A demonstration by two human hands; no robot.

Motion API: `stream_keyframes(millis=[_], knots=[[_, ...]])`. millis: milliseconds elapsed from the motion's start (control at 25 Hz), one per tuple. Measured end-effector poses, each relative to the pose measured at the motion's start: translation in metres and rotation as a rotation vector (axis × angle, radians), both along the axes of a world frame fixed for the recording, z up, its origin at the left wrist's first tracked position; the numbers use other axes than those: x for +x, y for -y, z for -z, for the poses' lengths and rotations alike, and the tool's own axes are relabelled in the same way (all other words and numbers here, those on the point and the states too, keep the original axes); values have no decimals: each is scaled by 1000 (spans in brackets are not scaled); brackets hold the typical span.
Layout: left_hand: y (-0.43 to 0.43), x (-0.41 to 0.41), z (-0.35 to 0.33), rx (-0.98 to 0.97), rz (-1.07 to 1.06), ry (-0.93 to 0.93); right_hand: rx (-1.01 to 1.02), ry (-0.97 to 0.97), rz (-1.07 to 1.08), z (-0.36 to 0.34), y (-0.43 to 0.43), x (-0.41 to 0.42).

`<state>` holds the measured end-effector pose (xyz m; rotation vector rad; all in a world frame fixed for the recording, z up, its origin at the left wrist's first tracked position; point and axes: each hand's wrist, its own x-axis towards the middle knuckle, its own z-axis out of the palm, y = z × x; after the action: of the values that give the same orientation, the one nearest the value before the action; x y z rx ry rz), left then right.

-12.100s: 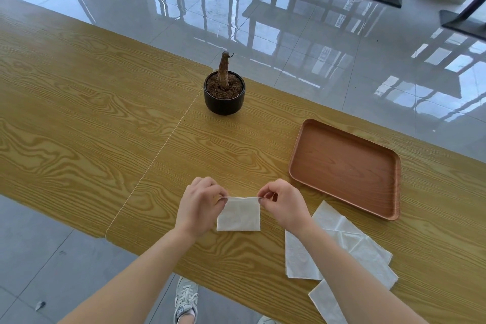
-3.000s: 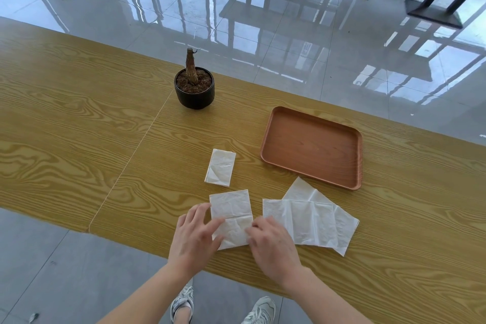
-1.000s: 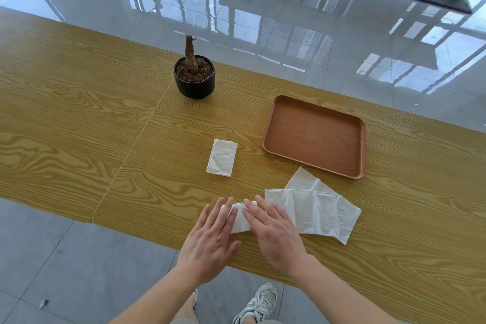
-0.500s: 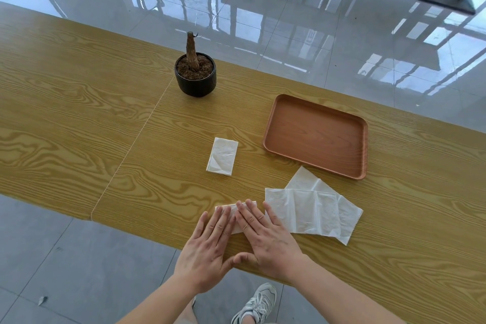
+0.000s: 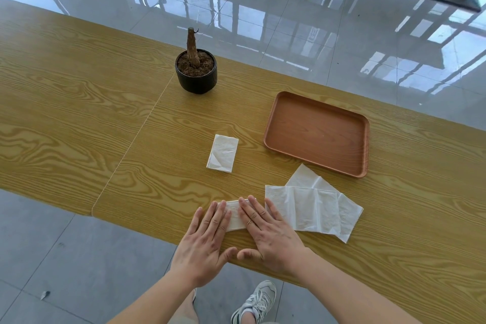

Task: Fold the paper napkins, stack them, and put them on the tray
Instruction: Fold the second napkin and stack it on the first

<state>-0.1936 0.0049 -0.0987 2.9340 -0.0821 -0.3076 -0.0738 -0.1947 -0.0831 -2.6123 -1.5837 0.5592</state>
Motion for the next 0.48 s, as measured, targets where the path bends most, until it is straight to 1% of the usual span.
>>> stream_keyframes(millis=[120, 240, 320, 480], knots=[[-1, -1, -3, -29, -18, 30, 102, 44, 56, -5, -1, 3], [-5, 0, -7, -102, -117, 71, 241, 146, 224, -13, -7, 17], [-5, 1, -11, -109, -195, 87, 239, 172, 263, -16, -14, 27], [-4, 12, -18, -76, -364, 70, 173, 127, 234, -18, -23, 36]])
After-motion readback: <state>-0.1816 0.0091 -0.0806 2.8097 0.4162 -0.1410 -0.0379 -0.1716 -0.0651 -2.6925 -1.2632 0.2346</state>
